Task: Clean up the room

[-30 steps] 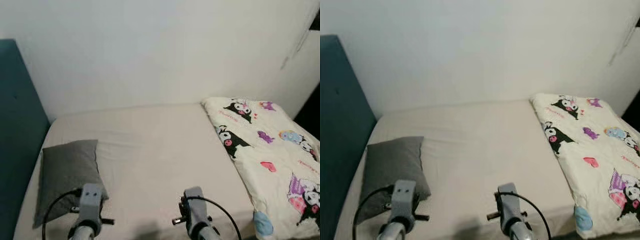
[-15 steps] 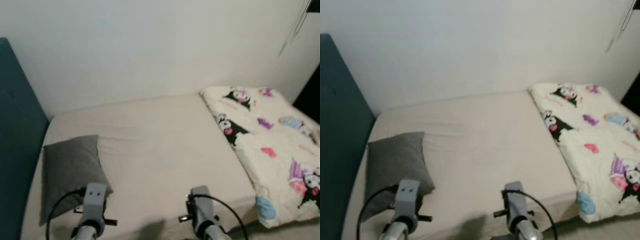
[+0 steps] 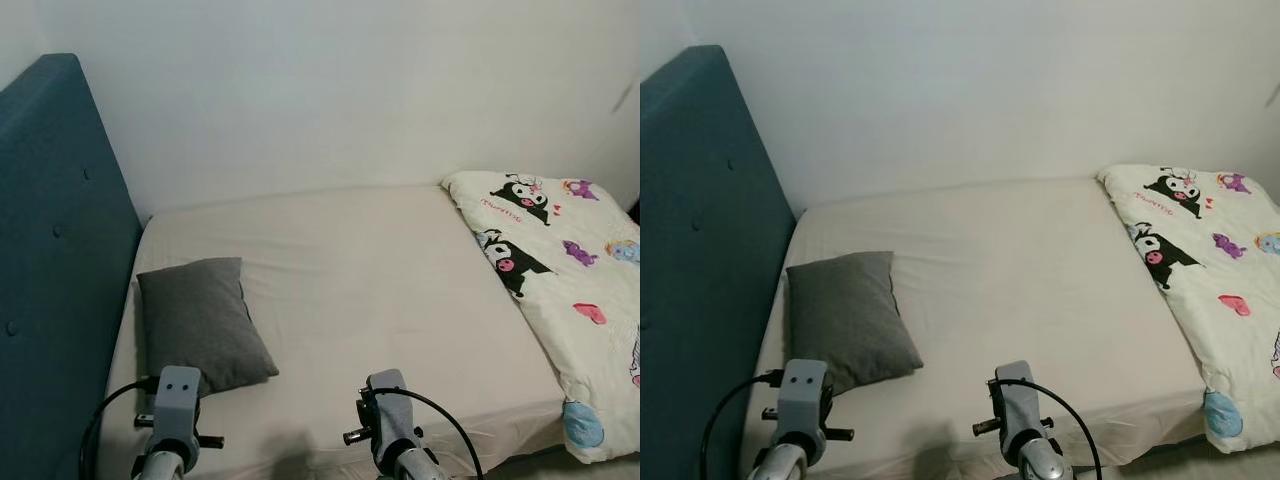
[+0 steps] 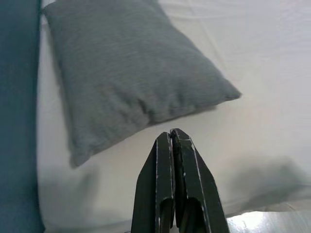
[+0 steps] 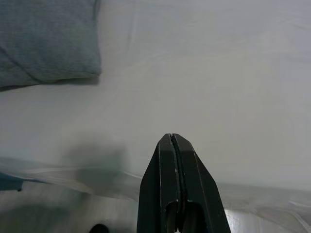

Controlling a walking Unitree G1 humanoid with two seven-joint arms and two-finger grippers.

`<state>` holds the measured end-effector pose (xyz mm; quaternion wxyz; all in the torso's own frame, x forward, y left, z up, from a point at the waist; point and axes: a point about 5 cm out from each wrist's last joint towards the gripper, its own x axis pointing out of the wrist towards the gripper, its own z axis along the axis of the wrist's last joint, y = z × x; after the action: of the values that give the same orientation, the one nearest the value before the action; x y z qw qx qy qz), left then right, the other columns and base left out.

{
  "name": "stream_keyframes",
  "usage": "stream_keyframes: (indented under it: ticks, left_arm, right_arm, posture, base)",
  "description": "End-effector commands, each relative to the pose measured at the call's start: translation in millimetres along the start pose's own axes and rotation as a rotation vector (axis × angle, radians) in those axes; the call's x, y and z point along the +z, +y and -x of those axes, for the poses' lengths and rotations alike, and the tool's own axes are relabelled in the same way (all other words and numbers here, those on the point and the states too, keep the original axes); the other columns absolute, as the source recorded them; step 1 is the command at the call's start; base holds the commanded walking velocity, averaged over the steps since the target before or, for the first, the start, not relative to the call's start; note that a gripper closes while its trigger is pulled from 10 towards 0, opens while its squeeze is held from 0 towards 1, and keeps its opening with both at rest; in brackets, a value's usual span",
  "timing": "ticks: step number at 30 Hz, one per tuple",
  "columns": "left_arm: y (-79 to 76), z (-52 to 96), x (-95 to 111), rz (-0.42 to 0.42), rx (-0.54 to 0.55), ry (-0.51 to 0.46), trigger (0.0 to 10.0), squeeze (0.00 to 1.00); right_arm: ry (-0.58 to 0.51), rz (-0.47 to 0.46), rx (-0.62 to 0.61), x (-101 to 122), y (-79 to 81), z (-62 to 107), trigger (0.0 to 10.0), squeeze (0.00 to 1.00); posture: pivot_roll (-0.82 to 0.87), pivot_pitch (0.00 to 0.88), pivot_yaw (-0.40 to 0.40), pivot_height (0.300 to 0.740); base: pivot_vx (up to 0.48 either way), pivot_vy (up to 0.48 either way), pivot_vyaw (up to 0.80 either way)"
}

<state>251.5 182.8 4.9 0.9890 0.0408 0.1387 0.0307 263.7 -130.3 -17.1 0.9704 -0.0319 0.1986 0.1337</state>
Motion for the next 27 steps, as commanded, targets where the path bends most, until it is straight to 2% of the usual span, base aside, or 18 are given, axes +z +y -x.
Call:
stream_keyframes:
  ticks: [1,3,10,27]
  left_arm:
    - [-1.9,4.4,-4.4,-0.004,-0.011,0.006,10.0,0.0]
    - [-3.2,5.2,-4.2,-0.007,-0.017,0.001,10.0,0.0]
    - [-7.0,6.5,-4.1,-0.007,-0.021,-0.006,10.0,0.0]
    - [-4.7,3.9,-1.2,0.008,0.0,-0.012,10.0,0.0]
  right_arm:
    - [0.013,0.011,-0.001,-4.2,0.0,2.1,10.0,0.0]
    - [0.014,0.019,0.004,-3.9,0.7,1.9,10.0,0.0]
    - [0.012,0.026,0.018,-3.4,3.0,1.4,10.0,0.0]
    - [0.003,0.009,0.003,-3.6,0.5,2.4,10.0,0.0]
  posture:
    - [-0.02,0.087,-0.049,0.74]
    - [-0.02,0.088,-0.048,0.74]
    - [-0.02,0.088,-0.046,0.74]
    - [-0.02,0.086,-0.045,0.74]
  base:
    - [0.0,-0.398,0.0]
    - [0.0,-0.472,0.0]
    - [0.0,-0.47,0.8]
    - [0.0,0.0,0.0]
